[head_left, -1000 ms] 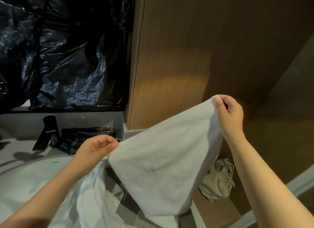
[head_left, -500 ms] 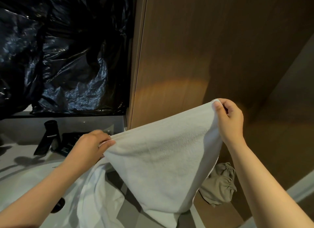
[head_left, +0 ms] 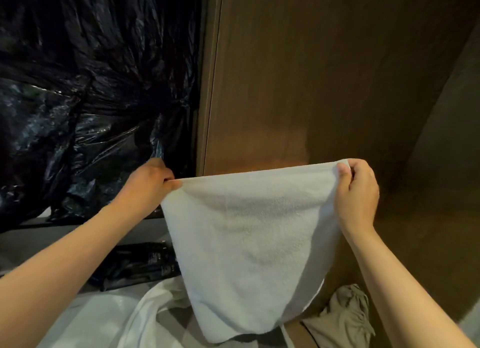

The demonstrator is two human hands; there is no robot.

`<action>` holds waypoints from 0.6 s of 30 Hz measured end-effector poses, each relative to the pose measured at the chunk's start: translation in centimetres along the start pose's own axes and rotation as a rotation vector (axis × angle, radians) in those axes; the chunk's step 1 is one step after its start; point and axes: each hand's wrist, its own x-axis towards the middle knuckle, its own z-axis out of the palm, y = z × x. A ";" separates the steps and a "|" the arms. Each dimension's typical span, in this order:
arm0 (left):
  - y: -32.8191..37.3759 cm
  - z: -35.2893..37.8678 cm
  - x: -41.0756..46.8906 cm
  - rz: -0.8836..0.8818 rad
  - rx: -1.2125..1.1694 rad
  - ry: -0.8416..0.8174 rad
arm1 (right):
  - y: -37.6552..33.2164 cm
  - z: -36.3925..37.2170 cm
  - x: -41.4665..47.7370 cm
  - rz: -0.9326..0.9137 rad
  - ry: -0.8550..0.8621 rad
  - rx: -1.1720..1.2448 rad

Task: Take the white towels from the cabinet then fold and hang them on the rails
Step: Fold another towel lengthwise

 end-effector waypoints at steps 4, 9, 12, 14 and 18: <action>1.1 -2.3 2.8 0.018 -0.104 0.151 | 0.3 -0.3 1.6 -0.014 0.010 -0.019; 1.4 -2.8 3.9 0.033 -0.140 0.232 | 0.4 -0.5 2.3 0.023 0.012 0.012; 2.9 -2.5 3.8 -0.175 -0.278 0.116 | 0.4 -0.5 2.3 0.037 0.021 0.015; 3.3 -2.1 3.5 -0.259 -0.405 0.086 | 0.3 -0.5 2.3 0.055 0.029 0.011; 3.6 -2.1 3.1 -0.276 -0.514 0.144 | -0.1 -0.9 2.2 0.056 0.032 0.002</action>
